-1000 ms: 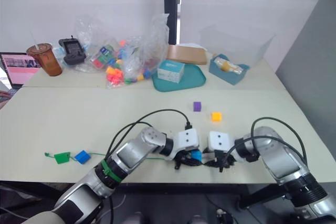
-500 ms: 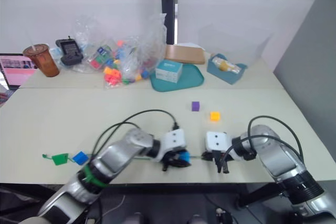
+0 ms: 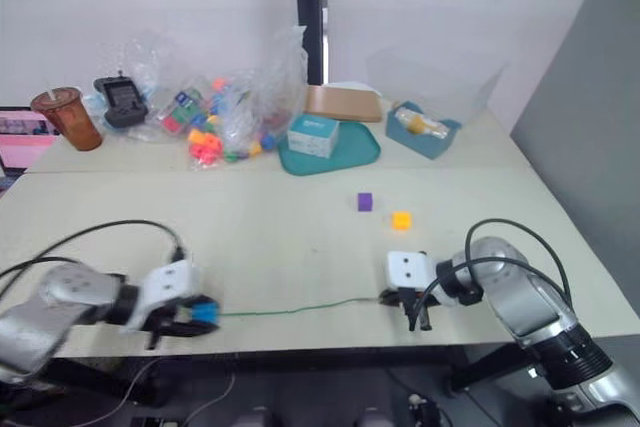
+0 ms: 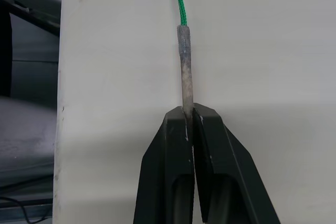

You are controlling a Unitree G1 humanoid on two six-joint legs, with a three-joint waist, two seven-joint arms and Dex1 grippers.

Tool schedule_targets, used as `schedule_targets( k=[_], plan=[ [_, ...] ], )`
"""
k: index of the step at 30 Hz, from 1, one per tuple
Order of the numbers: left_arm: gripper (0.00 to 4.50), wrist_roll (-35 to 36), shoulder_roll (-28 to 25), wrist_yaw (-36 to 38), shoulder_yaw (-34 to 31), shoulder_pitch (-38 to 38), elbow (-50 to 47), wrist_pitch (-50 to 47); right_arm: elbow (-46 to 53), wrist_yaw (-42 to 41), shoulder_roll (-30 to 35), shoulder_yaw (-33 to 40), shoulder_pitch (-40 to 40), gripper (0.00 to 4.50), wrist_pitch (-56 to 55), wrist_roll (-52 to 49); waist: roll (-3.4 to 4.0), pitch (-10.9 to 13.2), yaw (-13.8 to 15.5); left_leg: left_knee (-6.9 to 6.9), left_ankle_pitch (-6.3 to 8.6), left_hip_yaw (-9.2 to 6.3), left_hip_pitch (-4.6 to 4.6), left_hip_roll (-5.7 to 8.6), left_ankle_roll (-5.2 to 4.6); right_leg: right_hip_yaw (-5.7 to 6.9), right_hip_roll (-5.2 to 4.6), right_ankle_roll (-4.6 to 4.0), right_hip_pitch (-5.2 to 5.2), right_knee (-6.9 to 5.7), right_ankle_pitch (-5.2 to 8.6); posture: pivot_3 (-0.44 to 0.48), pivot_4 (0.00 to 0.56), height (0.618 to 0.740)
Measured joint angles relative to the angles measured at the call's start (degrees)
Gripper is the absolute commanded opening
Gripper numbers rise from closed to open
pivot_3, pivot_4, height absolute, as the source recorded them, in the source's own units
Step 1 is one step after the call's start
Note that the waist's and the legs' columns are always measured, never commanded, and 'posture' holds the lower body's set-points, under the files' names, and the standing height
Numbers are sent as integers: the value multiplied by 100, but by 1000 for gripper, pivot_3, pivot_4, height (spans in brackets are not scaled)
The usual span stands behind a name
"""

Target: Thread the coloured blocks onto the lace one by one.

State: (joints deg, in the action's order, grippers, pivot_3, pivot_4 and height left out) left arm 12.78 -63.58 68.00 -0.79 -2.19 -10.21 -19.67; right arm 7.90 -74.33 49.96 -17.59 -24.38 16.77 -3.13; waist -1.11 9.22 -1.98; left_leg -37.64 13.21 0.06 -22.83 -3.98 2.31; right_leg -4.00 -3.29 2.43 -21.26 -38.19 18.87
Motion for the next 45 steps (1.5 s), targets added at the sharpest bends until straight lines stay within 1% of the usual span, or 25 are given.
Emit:
schedule_targets(
  k=[2, 4, 6, 8, 12, 16, 18, 20, 23, 26, 28, 29, 30, 31, 34, 36, 39, 42, 43, 45],
  plan=[
    [1403, -72, -53, -29, -168, 44, 260, 207, 0, 0, -1, 0, 1, 0, 4, 1, 10, 4, 4, 7, 0, 1, -1, 3, 0, 2, -3, 0, -1, 0, 0, 0, 150, 740],
    [1403, -99, 22, -83, -172, -4, 322, 315, 0, -1, -2, 0, 0, 0, 5, 1, 10, 4, 45, 4, 0, 4, -5, 4, 1, 3, -3, 2, -1, 1, 0, 0, 150, 740],
    [2471, -149, 149, -188, -135, -167, 393, 303, 7, -7, -17, -2, -1, 0, 6, 0, 10, 5, 112, -1, 0, 4, -11, 4, 1, 4, -3, 3, -5, -1, -1, 0, 150, 740],
    [3072, -146, 219, -243, -136, -263, 443, 209, 17, -14, -29, -3, -3, 0, 6, -1, 10, 5, 138, -6, 0, 4, -19, 4, 1, 5, -3, 4, -9, -3, -2, 0, 150, 740],
    [4415, 42, 235, -165, -156, -355, 363, -120, 20, -36, -56, -3, -8, 0, 13, -1, 9, 5, 132, -10, 0, 4, -44, 4, 1, 5, -4, 5, -34, -7, -3, 0, 150, 740],
    [4415, 439, 245, 13, -154, -693, -18, -634, 138, -29, -77, -3, -16, 0, 139, 2, 5, 5, 137, -21, -2, 2, -92, 4, 4, 2, -2, 5, -90, -43, -3, 0, 150, 740],
    [4415, 586, 269, 45, -150, -942, -195, -806, 180, -26, -108, -14, -14, 0, 192, 2, 5, 5, 130, -22, -3, 2, -92, 5, 5, 0, -2, 5, -92, -46, -3, 0, 150, 740],
    [4415, 780, 583, -11, -56, -1299, -412, -1089, 213, 1, -170, -34, -48, 0, 305, 8, 5, 5, 134, -24, -3, 1, -92, 6, 5, 0, -2, 5, -92, -51, -3, 0, 150, 740],
    [4415, 1037, 1060, -59, 552, -1332, -1193, -1447, 393, 47, -350, -231, -179, 0, 501, 19, 4, 5, 116, -25, -3, 2, -93, 7, 5, -7, -1, 6, -93, -50, -3, 0, 150, 740],
    [4415, 887, 1557, -340, 1258, -1253, -1541, -1547, 472, 89, -358, -333, -236, 0, 668, 81, 4, 5, 117, -26, -4, 0, -94, 7, 6, -7, 0, 5, -95, -54, -2, 0, 150, 740],
    [4415, 597, 2137, -770, 1650, -1385, -1485, -1539, 532, 127, -395, -433, -333, 0, 754, 157, 3, 5, 134, -38, -4, -1, -93, 10, 5, -7, -1, 5, -93, -61, -3, 0, 150, 740],
    [4415, 405, 2525, -1016, 1904, -1533, -1343, -1505, 572, 144, -432, -470, -378, 0, 785, 195, 2, 5, 165, -49, -4, -5, -95, 13, 5, -3, -2, 6, -90, -66, -3, 0, 150, 740],
    [4415, 251, 2798, -1202, 2108, -1638, -1207, -1414, 632, 164, -476, -508, -417, 0, 817, 210, -2, 7, 184, -60, -3, -6, -96, 13, 5, -4, -2, 6, -90, -72, -3, 0, 150, 740],
    [4415, 107, 2965, -1317, 2256, -1729, -1049, -1298, 666, 186, -472, -555, -425, 0, 828, 241, -4, 6, 195, -61, -4, -7, -96, 14, 5, -4, -2, 6, -88, -73, -3, 0, 150, 740],
    [4415, -221, 3323, -1559, 2388, -1970, -465, -960, 684, 210, -466, -670, -429, 0, 870, 353, -4, 6, 206, -63, -4, -7, -96, 14, 5, -5, -2, 6, -90, -76, -3, 0, 150, 740],
    [4415, -306, 3506, -1601, 2408, -2092, -218, -812, 741, 218, -466, -697, -441, 0, 892, 418, -4, 6, 213, -63, -4, -7, -95, 14, 5, -5, -2, 6, -90, -75, -3, 0, 150, 740],
    [4415, -376, 3621, -1561, 2470, -2180, -6, -646, 779, 225, -465, -708, -439, 0, 937, 434, -4, 6, 212, -63, -4, -7, -95, 14, 5, -5, -2, 6, -90, -76, -3, 0, 150, 740],
    [3560, -375, 3697, -1473, 2479, -2183, 133, -629, 815, 229, -458, -709, -436, 0, 971, 458, -4, 6, 214, -64, -4, -7, -95, 14, 5, -4, -2, 6, -89, -76, -3, 0, 150, 740],
    [3184, -375, 3733, -1436, 2501, -2189, 163, -623, 826, 229, -446, -709, -434, 0, 984, 464, -4, 6, 214, -64, -4, -7, -95, 14, 5, -5, -2, 6, -89, -75, -3, 0, 150, 740],
    [2572, -378, 3768, -1365, 2591, -2209, 199, -622, 843, 229, -441, -708, -433, 0, 1009, 466, -4, 6, 214, -65, -4, -7, -95, 14, 5, -4, -2, 6, -88, -75, -3, 0, 150, 740]
  ],
)
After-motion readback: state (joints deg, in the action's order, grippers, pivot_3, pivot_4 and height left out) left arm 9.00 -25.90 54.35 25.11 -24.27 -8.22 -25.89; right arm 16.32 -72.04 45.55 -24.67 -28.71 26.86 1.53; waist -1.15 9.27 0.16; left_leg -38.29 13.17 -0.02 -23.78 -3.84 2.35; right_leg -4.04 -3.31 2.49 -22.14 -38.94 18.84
